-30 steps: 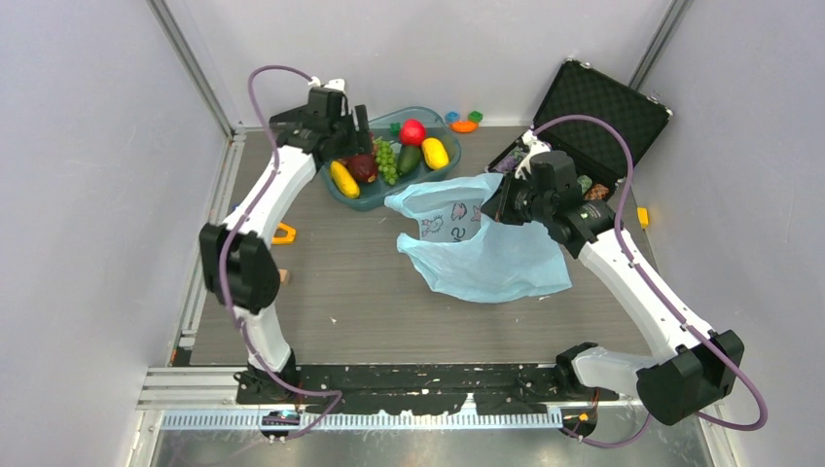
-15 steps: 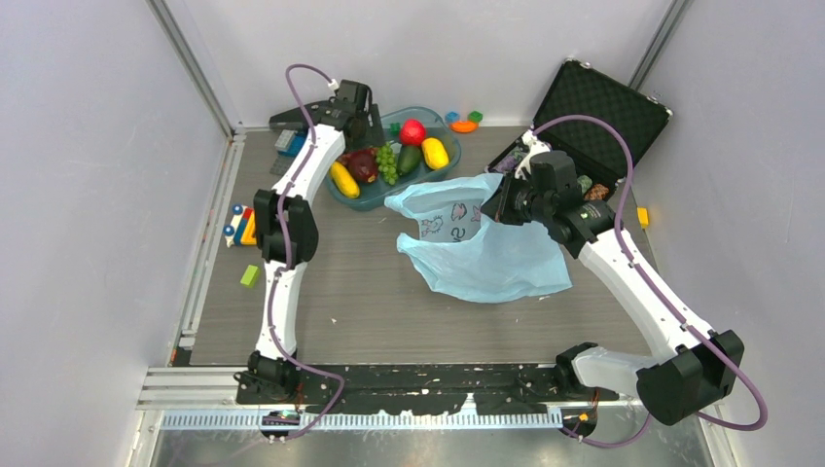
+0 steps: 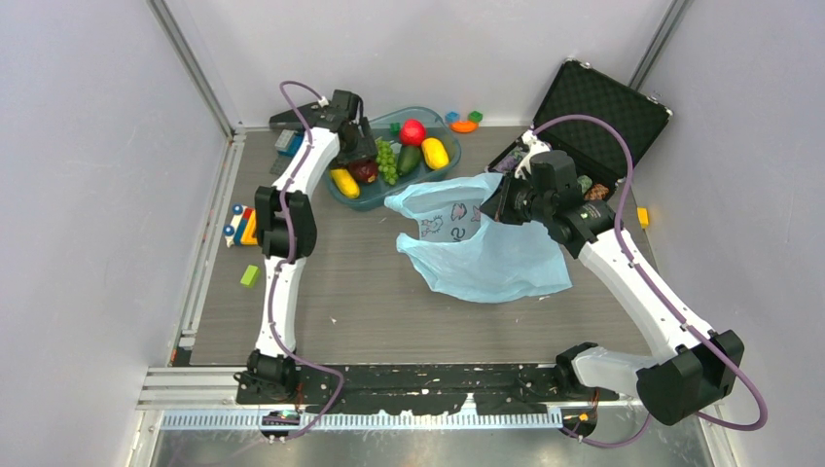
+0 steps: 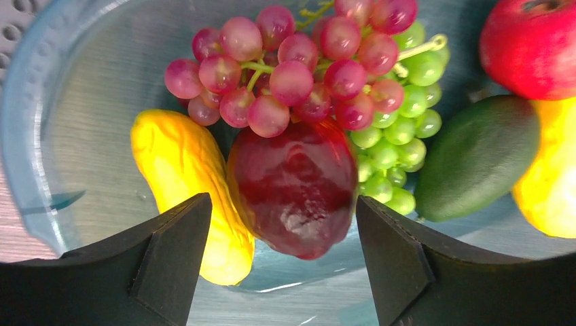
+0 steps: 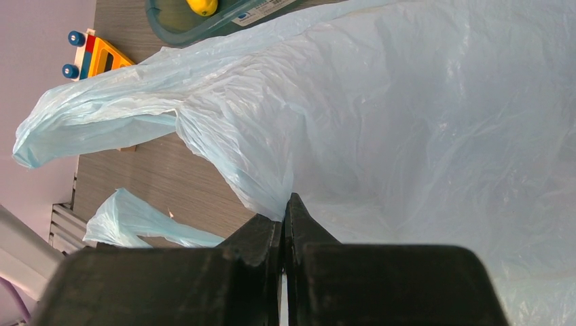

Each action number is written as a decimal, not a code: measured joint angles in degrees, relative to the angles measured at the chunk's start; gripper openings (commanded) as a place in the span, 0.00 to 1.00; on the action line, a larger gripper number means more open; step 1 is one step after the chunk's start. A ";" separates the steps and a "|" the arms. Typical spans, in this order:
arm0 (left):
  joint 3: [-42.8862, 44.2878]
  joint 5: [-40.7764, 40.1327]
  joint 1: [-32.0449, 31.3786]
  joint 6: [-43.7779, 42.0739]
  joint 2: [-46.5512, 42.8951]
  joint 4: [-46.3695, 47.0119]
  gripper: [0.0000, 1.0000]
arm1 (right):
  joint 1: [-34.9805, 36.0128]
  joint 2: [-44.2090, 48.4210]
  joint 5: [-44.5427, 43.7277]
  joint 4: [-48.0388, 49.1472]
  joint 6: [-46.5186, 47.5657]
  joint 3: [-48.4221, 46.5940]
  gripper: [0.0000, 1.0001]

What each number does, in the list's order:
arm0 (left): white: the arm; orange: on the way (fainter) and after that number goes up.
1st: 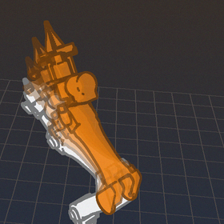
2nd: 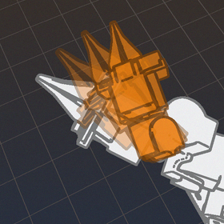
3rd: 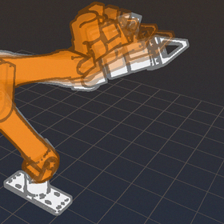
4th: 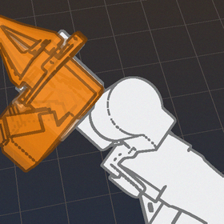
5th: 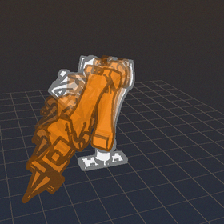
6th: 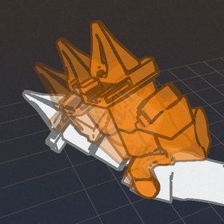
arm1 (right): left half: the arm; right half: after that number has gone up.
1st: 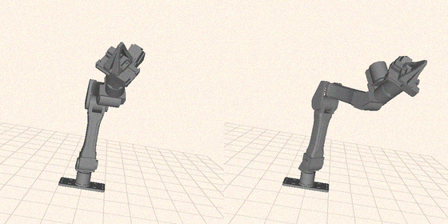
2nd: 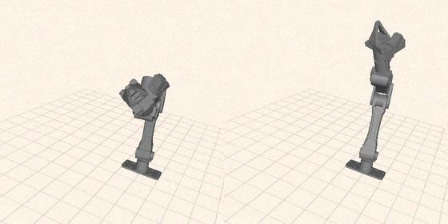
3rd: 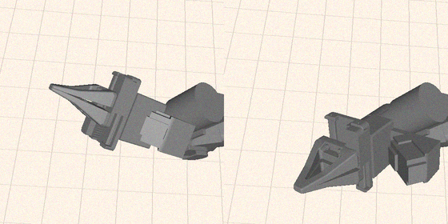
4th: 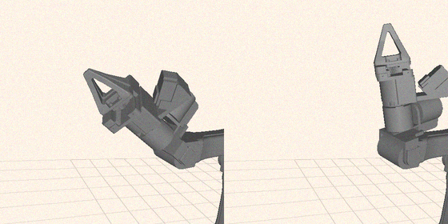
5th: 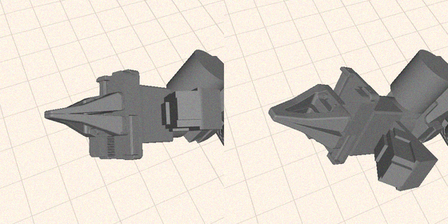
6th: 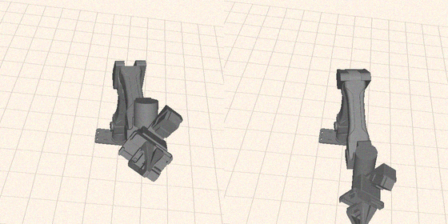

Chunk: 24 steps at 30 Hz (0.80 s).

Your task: Place the fake fruits into the plastic bag and tie a complex knot

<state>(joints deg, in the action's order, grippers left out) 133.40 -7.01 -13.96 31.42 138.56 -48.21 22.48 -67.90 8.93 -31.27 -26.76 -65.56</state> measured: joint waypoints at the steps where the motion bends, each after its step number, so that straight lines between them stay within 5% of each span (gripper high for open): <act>1: 0.09 0.20 0.00 0.13 0.68 -0.28 0.82 | 0.00 0.00 0.02 0.00 0.00 0.00 0.05; 24: -3.23 4.04 0.61 0.87 0.79 2.95 0.47 | 0.00 -0.66 0.20 0.04 -0.02 0.00 0.05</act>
<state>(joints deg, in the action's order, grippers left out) 130.17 -2.96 -13.34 32.29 139.35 -45.25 22.48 -68.55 9.13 -31.22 -26.79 -65.56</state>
